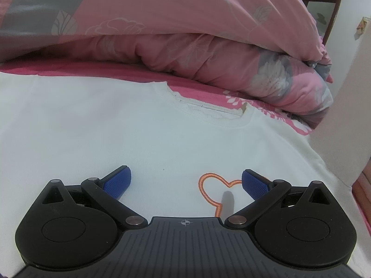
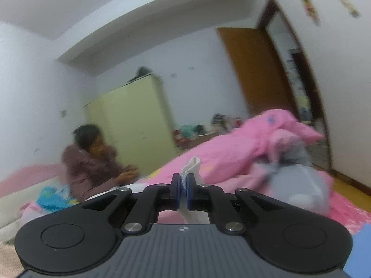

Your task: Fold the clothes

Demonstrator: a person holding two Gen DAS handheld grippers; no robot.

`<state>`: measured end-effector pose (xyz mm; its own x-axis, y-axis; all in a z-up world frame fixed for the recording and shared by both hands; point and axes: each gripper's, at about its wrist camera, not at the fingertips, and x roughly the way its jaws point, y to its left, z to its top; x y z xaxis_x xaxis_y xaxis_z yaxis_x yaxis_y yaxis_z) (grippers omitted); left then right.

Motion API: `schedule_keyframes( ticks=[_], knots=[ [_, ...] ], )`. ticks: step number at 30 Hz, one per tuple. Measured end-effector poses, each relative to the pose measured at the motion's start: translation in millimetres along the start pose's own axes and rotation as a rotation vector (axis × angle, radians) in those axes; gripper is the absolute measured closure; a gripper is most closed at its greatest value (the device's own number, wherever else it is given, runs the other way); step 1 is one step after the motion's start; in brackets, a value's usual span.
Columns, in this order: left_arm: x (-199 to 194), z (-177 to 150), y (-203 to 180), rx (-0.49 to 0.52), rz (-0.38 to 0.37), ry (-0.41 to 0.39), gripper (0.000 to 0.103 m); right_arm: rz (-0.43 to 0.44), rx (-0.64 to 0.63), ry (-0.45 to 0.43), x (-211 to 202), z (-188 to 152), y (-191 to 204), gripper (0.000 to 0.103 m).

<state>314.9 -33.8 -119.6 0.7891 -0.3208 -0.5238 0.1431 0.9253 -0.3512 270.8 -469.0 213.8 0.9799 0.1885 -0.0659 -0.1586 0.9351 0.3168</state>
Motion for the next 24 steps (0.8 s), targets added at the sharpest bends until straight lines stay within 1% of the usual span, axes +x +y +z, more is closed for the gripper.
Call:
schedule_keyframes(
  ticks=[4,7,9,10,13,17,18,19,21,22,24],
  knots=[
    [-3.7,2.6,4.8,-0.040,-0.006,-0.013,0.000,0.094,-0.040,0.073,16.0,-17.3,42.1,0.099],
    [-12.9,10.6,19.4,-0.137,0.010,-0.046,0.000,0.165,-0.061,0.146,29.2,-43.9,72.3,0.099],
    [-22.3,17.9,35.9,-0.226,0.020,-0.078,0.000,0.215,-0.070,0.198,39.7,-68.6,91.0,0.099],
    [-26.7,21.3,44.0,-0.268,0.026,-0.093,0.000,0.242,-0.069,0.222,45.5,-82.8,99.8,0.099],
    [-33.8,24.3,62.2,-0.341,0.049,-0.119,0.000,0.331,-0.022,0.316,72.0,-135.8,124.0,0.099],
    [-43.3,28.3,86.4,-0.439,0.080,-0.153,0.001,0.402,-0.015,0.529,110.2,-218.9,154.3,0.095],
    [-45.7,29.3,92.5,-0.463,0.088,-0.162,0.001,0.424,-0.001,0.591,117.1,-235.6,157.3,0.094],
    [-48.0,30.3,98.5,-0.488,0.096,-0.170,0.001,0.437,0.016,0.633,120.3,-247.2,157.6,0.091],
    [-52.8,32.4,110.6,-0.536,0.112,-0.188,0.001,0.444,0.053,0.672,118.5,-258.6,151.8,0.077],
    [-54.8,33.4,115.7,-0.556,0.118,-0.195,0.001,0.442,0.074,0.671,114.4,-259.2,146.7,0.075],
    [-52.5,35.2,105.9,-0.499,0.099,-0.189,0.001,0.421,0.130,0.617,96.7,-245.1,125.4,0.073]
  ],
)
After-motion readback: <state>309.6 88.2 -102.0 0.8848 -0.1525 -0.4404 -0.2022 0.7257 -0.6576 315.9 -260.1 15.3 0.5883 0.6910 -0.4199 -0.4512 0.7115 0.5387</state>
